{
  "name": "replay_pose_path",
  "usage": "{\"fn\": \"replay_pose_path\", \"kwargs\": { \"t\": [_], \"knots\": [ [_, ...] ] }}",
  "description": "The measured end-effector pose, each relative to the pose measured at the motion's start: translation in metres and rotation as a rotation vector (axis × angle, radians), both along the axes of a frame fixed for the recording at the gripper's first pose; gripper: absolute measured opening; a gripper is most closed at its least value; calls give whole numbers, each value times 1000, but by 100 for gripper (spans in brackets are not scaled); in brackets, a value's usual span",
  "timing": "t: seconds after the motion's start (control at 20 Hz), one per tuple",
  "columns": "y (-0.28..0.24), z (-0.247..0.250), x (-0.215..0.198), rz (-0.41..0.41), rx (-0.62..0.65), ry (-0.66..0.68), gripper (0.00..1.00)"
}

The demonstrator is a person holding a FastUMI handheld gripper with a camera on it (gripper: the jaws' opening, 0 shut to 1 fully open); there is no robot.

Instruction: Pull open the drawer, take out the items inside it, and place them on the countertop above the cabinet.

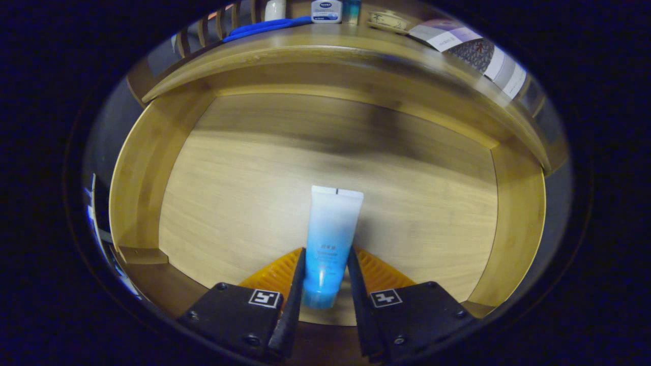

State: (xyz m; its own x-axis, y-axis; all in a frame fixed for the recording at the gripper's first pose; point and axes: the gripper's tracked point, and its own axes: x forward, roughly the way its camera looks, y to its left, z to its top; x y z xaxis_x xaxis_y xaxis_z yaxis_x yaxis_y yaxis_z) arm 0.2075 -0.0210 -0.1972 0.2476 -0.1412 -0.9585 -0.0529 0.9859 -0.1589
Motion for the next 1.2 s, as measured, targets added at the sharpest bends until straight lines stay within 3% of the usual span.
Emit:
{"fn": "replay_pose_path", "kwargs": {
  "t": [0.2,0.55,1.2],
  "knots": [
    [0,4,2,-21,-9,-28,43],
    [22,39,-2,31,29,-67,41],
    [24,165,37,55,3,-273,41]
  ]
}}
